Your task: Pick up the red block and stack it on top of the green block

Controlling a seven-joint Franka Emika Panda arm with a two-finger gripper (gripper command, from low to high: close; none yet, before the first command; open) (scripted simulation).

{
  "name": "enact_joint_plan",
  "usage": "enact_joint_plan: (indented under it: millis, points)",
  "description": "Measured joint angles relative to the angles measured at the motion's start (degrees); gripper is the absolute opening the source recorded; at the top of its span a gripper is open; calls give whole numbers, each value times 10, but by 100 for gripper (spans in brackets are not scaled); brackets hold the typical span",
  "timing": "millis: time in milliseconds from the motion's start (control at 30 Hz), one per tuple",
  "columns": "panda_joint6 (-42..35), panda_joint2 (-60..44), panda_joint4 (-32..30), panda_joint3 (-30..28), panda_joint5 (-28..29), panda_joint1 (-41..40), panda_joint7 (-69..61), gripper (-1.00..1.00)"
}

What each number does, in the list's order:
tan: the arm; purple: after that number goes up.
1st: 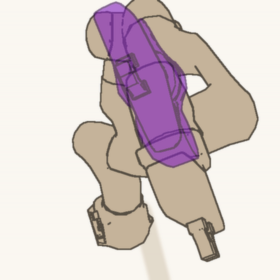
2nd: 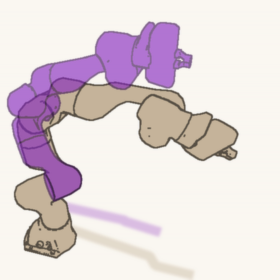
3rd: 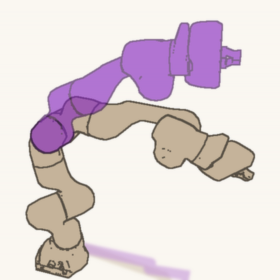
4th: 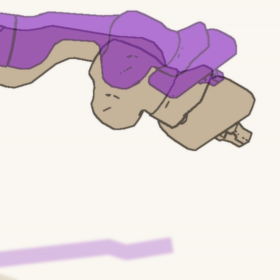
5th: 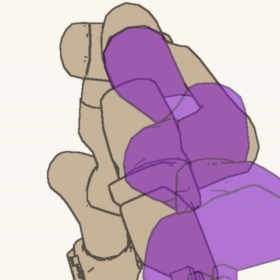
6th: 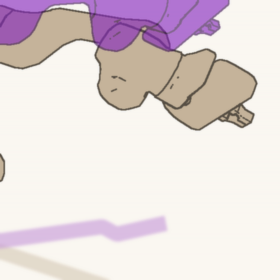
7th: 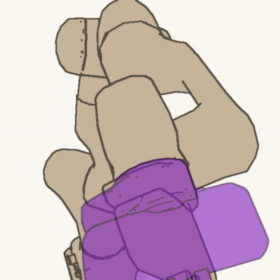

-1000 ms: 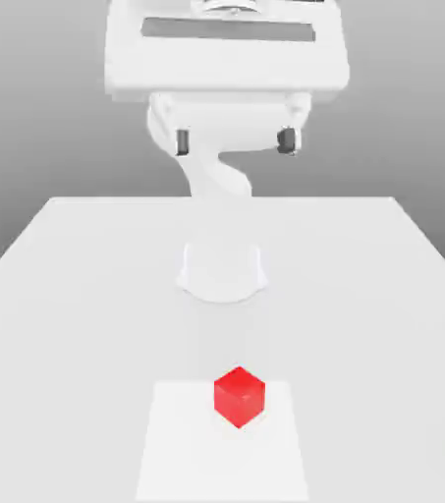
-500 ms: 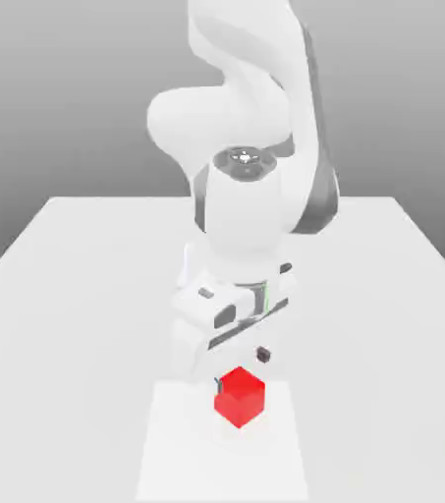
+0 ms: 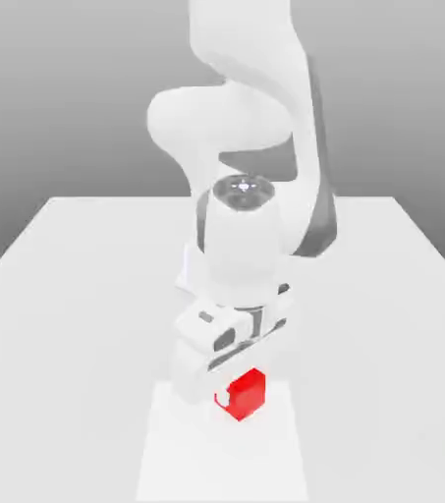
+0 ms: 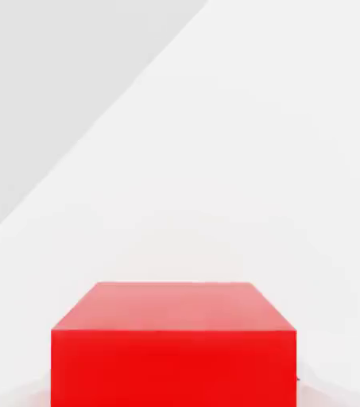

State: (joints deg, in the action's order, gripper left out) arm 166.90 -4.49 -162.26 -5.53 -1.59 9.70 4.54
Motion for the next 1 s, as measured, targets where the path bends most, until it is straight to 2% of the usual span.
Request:
enact_joint_plan:
  millis: [100, 167, 367, 700, 833, 867, 1000]
  points:
    - [-43, 50, -8, 0, 18, -5, 14, -100]
    - [-67, 57, 9, 8, 35, 0, 17, -100]
    - [-129, 2, 127, 57, 76, 68, -7, -100]
    - [-228, -113, 334, 160, 77, 157, -99, -100]
    - [-189, -184, 365, 162, 95, 178, -99, -100]
    - [-175, -201, 367, 159, 100, 181, -96, 100]
    - [-175, -201, 367, 159, 100, 181, -96, 100]
